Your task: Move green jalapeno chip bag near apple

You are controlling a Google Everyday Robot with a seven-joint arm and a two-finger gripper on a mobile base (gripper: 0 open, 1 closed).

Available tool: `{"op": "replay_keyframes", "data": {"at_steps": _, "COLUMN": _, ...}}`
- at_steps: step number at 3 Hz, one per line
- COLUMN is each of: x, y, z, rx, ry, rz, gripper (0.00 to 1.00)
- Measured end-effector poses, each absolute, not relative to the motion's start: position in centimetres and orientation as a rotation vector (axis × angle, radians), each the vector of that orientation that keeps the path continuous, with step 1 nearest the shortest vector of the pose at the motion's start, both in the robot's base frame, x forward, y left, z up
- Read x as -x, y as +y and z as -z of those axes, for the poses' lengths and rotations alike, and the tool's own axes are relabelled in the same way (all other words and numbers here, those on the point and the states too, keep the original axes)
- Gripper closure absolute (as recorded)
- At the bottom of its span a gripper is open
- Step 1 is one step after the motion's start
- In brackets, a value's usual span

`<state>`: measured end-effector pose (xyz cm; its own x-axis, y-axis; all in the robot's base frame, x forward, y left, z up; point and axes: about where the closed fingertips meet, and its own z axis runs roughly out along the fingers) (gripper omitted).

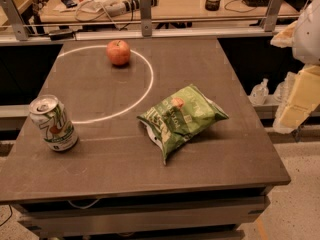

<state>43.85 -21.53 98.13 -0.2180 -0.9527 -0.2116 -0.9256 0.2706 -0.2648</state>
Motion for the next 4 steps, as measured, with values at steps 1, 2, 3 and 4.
{"op": "replay_keyframes", "data": {"at_steps": 1, "x": -43.8, "y": -21.5, "z": -98.1, "rx": 1.715, "ry": 2.218, "rz": 0.116, "gripper": 0.0}}
{"op": "replay_keyframes", "data": {"at_steps": 2, "x": -43.9, "y": -21.4, "z": -98.4, "rx": 1.688, "ry": 2.207, "rz": 0.108, "gripper": 0.0}}
{"op": "replay_keyframes", "data": {"at_steps": 3, "x": -44.0, "y": -19.5, "z": -98.0, "rx": 1.611, "ry": 2.183, "rz": 0.043, "gripper": 0.0}}
{"op": "replay_keyframes", "data": {"at_steps": 4, "x": -44.3, "y": -15.8, "z": -96.2, "rx": 1.54, "ry": 2.137, "rz": -0.056, "gripper": 0.0}}
